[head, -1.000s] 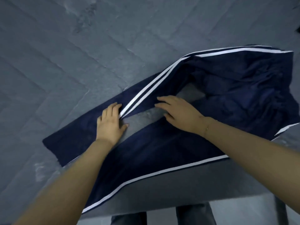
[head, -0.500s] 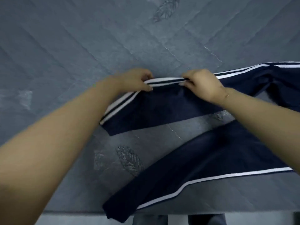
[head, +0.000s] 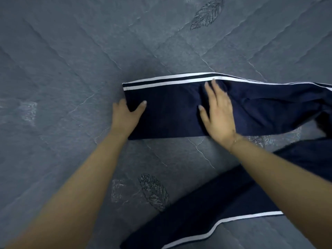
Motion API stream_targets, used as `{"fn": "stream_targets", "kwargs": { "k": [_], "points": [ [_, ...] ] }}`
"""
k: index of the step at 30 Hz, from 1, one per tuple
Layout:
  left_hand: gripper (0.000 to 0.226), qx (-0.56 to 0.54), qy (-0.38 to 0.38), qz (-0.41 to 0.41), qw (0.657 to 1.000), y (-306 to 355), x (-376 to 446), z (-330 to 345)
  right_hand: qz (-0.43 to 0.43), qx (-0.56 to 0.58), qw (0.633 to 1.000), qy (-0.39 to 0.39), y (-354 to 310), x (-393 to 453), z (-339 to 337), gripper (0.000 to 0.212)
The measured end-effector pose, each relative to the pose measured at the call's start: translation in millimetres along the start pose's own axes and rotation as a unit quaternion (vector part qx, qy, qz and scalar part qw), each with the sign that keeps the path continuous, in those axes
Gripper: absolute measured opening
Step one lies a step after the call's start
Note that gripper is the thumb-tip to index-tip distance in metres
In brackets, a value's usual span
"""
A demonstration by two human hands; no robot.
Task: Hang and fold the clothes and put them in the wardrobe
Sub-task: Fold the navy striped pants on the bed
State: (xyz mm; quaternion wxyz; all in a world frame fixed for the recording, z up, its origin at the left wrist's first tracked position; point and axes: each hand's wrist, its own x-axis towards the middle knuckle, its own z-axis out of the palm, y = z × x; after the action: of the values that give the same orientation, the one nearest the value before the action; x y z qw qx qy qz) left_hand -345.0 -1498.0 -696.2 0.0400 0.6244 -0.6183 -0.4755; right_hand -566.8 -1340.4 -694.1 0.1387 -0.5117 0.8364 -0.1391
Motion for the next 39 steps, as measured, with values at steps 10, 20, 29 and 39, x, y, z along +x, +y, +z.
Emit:
{"fn": "stream_targets", "kwargs": {
  "k": [10,20,29,39],
  "points": [
    [0.047,0.114,0.154,0.104,0.976,10.7,47.2,-60.6,-0.071,0.010,0.992,-0.106,-37.6,-32.8,33.3,0.081],
    [0.061,0.365,-0.002,0.285,0.886,3.5,13.1,12.7,-0.082,-0.072,0.991,-0.072,-9.8,-41.9,34.4,0.057],
    [0.062,0.416,-0.002,0.233,0.879,11.6,0.8,30.3,-0.082,0.079,0.985,-0.129,-20.9,-53.7,23.4,0.056],
    [0.059,0.372,-0.097,0.339,0.859,101.6,-39.4,165.2,0.056,-0.012,0.997,0.049,183.6,-13.2,-87.0,0.036]
  ]
}}
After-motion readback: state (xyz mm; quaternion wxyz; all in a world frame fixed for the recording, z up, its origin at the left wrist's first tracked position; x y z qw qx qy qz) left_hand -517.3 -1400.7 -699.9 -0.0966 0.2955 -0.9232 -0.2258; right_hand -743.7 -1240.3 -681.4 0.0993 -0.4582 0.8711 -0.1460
